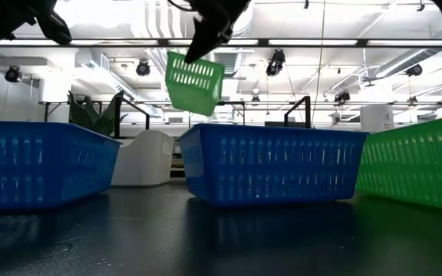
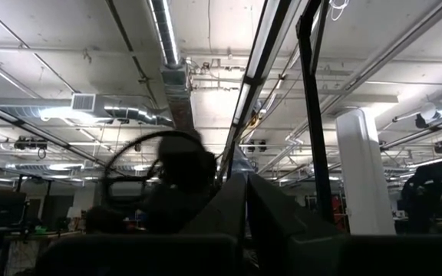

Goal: Stack baskets on shelf by color
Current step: Put the top left green bin on the shelf

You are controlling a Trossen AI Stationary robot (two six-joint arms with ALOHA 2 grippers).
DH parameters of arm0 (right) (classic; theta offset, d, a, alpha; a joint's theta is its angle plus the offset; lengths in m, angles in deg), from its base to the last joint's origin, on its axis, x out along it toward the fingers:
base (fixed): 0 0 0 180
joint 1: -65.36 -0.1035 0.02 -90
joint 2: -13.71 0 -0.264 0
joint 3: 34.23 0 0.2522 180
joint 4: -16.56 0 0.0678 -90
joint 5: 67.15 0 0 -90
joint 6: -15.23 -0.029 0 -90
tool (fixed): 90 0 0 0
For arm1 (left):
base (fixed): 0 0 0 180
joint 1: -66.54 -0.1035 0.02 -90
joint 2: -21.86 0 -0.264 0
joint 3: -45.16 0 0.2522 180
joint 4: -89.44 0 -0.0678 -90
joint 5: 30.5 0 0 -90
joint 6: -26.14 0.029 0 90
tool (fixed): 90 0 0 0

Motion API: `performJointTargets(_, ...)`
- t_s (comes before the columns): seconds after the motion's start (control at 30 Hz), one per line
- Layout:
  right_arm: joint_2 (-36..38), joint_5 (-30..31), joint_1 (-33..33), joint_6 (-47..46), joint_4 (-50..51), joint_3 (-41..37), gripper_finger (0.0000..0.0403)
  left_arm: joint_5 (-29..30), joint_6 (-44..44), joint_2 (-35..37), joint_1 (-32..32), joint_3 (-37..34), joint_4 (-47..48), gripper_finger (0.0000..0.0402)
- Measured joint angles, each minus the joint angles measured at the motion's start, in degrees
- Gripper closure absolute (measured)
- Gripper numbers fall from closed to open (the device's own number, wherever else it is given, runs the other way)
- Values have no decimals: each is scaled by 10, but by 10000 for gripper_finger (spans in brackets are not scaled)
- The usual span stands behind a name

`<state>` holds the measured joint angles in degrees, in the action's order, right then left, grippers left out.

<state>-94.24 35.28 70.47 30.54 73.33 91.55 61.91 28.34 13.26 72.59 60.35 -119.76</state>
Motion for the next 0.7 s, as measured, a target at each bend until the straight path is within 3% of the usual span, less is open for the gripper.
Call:
performJointTargets(0.27, -48, -82, 95, 28, -118, -34, 391, 0, 1, -2, 0, 0, 0, 402)
performJointTargets(0.7, -139, -84, 121, 55, -118, 1, 390, 11, 17, 0, 0, 0, -1, 402)
